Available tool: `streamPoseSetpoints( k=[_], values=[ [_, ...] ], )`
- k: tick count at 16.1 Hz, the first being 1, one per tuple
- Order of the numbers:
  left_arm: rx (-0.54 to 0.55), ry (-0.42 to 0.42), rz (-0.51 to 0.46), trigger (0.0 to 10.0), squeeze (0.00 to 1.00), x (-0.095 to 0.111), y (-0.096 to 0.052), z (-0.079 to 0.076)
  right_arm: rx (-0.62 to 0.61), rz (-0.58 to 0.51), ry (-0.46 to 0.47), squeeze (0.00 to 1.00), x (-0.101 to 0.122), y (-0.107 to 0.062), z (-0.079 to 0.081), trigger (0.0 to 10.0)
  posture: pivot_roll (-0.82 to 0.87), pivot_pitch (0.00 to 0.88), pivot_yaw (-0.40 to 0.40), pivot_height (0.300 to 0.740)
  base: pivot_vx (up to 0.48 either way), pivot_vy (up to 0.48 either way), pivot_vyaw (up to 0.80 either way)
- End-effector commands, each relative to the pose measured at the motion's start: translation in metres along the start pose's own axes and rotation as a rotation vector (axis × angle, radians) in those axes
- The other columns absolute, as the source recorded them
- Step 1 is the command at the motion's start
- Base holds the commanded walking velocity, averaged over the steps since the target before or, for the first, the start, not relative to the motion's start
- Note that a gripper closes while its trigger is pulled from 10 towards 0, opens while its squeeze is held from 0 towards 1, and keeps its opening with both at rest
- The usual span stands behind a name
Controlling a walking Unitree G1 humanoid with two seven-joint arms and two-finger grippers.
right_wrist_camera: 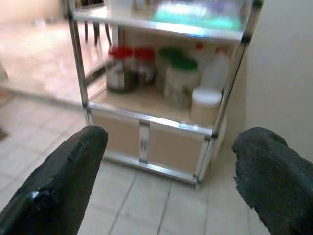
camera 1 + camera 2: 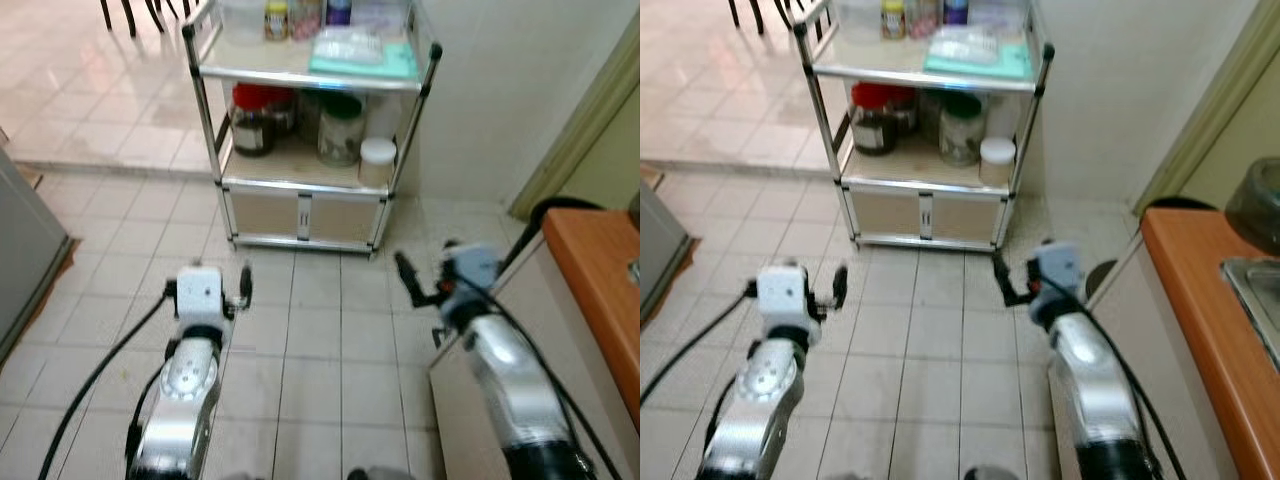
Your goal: Kitchen organization
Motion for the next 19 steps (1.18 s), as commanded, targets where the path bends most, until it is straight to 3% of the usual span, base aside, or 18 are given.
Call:
streamPoseSetpoints(
  k=[1, 4, 7, 8, 10, 13, 16, 19],
  values=[
    [-0.022, 0.009, -0.025, 10.0, 0.00, 0.014, -0.004, -0.010, -0.008, -0.029, -0.016, 1.00, 0.013, -0.009, -0.002, 10.0, -0.22, 0.000, -0.021, 0.740, 0.000, 0.000, -0.74],
    [-0.072, 0.043, -0.036, 10.0, 0.00, 0.023, -0.010, -0.019, -0.046, -0.052, 0.010, 1.00, 0.026, -0.014, -0.005, 10.0, -0.22, 0.000, -0.020, 0.740, 0.000, 0.000, -0.74],
    [-0.048, 0.098, -0.024, 10.0, 0.00, 0.032, -0.011, -0.012, 0.012, -0.034, 0.013, 1.00, 0.034, -0.016, 0.008, 10.0, -0.15, 0.000, -0.035, 0.740, 0.000, 0.000, -0.75],
    [0.003, 0.061, -0.032, 10.0, 0.00, 0.037, -0.010, 0.001, 0.029, -0.063, 0.029, 1.00, 0.041, -0.011, 0.016, 10.0, -0.16, 0.000, -0.010, 0.740, 0.000, 0.000, -0.76],
    [-0.014, 0.058, -0.059, 10.0, 0.00, 0.043, -0.009, 0.003, 0.018, -0.096, 0.032, 1.00, 0.051, -0.008, 0.020, 10.0, -0.17, 0.000, 0.010, 0.740, 0.000, 0.000, -0.78],
    [-0.020, 0.035, -0.063, 10.0, 0.00, 0.056, -0.006, 0.006, 0.020, -0.132, 0.105, 1.00, 0.071, -0.011, 0.031, 10.0, -0.15, 0.000, 0.010, 0.740, 0.000, 0.000, -0.78],
    [-0.056, 0.078, -0.040, 10.0, 0.00, 0.054, -0.007, 0.006, 0.024, -0.114, 0.093, 1.00, 0.068, -0.008, 0.037, 10.0, -0.14, 0.000, -0.008, 0.740, 0.000, 0.000, -0.78],
    [-0.043, 0.003, -0.035, 10.0, 0.00, 0.058, -0.009, 0.011, 0.037, -0.100, 0.113, 1.00, 0.068, -0.008, 0.041, 10.0, -0.12, 0.000, -0.012, 0.740, 0.000, 0.000, -0.80]
  ],
)
Point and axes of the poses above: a point about 5 cm out from each wrist's last joint towards the gripper, its own y axis pointing out of the wrist towards the gripper, its own x axis along the axis of the wrist's last joint, z = x × y, the point moved 6 cm from there along y, pointing out of the wrist towards the gripper, and after that the axes turned 1 degree about y, right-handed, at the moved point
